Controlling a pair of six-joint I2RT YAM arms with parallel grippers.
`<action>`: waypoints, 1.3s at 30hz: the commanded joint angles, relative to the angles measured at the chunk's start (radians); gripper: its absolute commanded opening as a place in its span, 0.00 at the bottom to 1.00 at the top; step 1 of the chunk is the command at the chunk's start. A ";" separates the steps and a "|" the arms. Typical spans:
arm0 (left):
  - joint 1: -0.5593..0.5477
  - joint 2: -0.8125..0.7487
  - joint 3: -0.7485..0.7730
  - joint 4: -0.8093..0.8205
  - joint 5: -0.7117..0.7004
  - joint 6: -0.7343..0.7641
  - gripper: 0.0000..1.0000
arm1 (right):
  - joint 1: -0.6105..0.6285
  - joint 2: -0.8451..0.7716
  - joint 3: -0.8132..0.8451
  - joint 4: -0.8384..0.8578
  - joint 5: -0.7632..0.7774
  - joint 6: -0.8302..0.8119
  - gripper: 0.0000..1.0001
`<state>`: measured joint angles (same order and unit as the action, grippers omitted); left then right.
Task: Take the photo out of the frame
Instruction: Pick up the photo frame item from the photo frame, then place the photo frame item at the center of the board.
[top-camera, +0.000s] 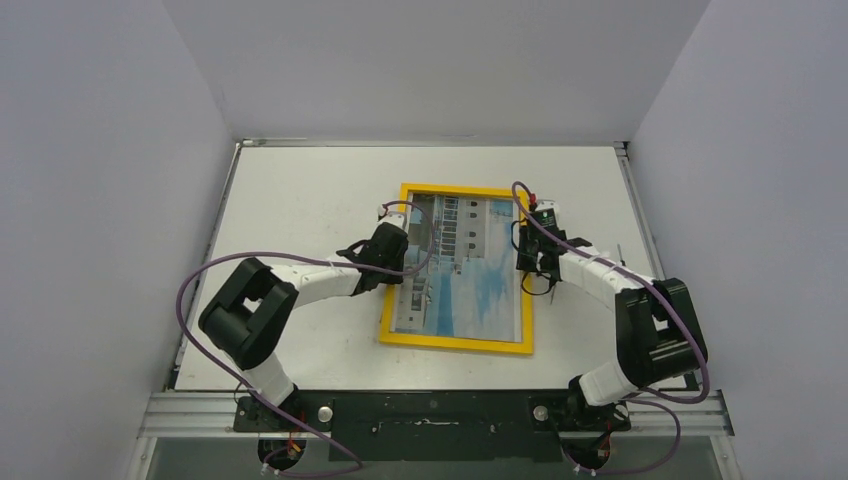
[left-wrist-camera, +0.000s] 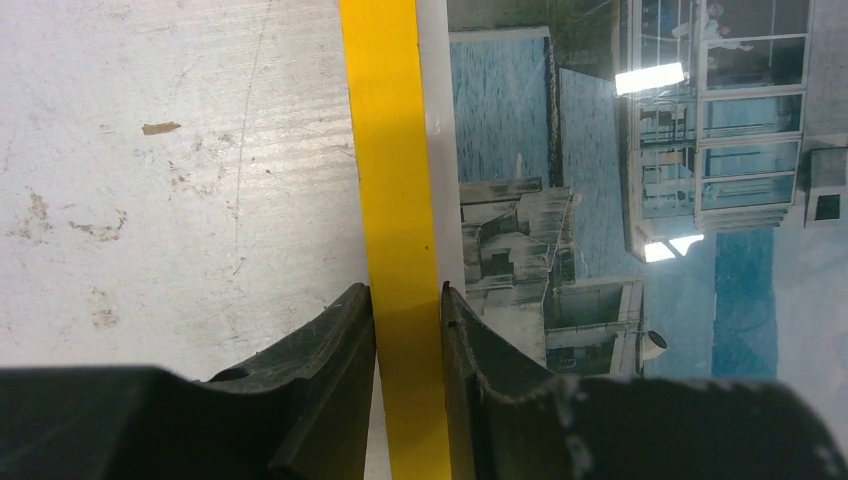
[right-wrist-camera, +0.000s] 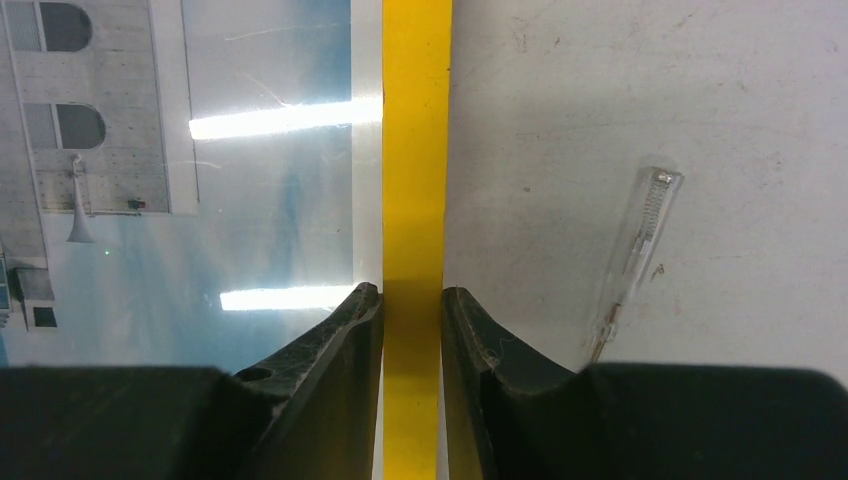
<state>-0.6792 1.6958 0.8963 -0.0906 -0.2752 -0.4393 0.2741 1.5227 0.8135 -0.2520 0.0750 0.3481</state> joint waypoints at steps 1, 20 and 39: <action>-0.006 -0.073 -0.006 0.032 -0.048 0.011 0.22 | 0.011 -0.083 0.053 -0.006 0.054 0.002 0.18; 0.136 -0.124 -0.033 -0.054 -0.159 -0.056 0.26 | 0.148 -0.040 0.079 0.058 -0.023 0.128 0.17; 0.267 -0.194 -0.110 -0.012 -0.111 -0.086 0.63 | 0.323 0.126 0.164 0.133 0.002 0.189 0.33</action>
<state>-0.4175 1.5593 0.7933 -0.1459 -0.3801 -0.5175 0.5838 1.6501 0.9268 -0.1829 0.0597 0.5323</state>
